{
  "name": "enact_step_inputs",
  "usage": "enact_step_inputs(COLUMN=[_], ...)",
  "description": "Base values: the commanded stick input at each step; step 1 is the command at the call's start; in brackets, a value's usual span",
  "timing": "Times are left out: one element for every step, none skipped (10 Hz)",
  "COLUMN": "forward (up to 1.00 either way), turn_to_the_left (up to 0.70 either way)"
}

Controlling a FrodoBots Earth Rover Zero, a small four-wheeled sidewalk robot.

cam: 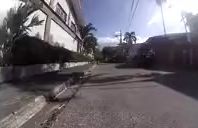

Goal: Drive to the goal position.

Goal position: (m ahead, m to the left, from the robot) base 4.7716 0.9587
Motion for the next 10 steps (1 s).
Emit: enact_step_inputs(forward=[0.70, 0.70, 0.70, 0.70, 0.70, 0.70, 0.70, 0.70, 0.70, 0.70], turn_to_the_left=[0.00, 0.00, 0.00, 0.00, 0.00, 0.00, 0.00, 0.00, -0.05, -0.17])
